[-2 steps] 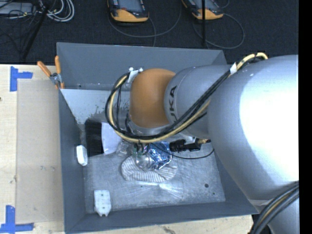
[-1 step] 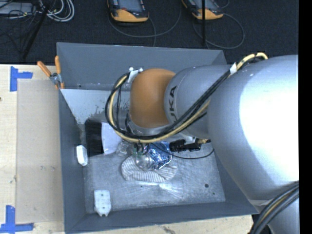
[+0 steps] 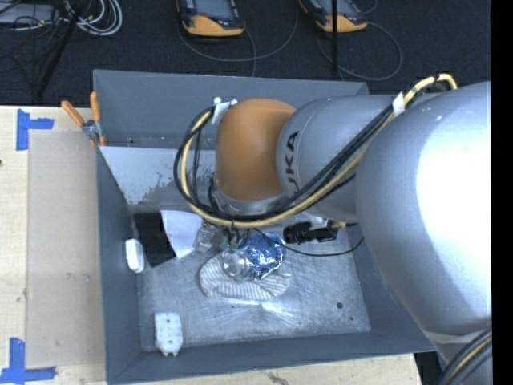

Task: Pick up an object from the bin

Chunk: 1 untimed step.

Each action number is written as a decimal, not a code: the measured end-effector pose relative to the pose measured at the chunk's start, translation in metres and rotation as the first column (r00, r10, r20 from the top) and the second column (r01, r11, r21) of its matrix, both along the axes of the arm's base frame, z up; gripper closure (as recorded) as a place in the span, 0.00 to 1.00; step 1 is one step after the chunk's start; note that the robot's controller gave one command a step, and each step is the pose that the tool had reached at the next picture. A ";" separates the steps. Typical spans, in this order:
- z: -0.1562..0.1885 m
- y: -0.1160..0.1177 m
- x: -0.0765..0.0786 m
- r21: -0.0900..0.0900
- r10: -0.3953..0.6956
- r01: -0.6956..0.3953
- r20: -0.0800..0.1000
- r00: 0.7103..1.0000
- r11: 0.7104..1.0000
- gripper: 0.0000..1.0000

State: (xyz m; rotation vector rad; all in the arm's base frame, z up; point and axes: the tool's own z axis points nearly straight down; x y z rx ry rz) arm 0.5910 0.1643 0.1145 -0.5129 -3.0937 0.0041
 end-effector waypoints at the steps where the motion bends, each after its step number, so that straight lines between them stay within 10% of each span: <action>1: 0.033 -0.011 -0.025 0.004 -0.130 0.130 0.010 0.991 0.991 1.00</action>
Offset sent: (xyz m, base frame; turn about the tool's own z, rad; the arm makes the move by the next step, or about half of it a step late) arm -0.0380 -0.0124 0.0871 0.0446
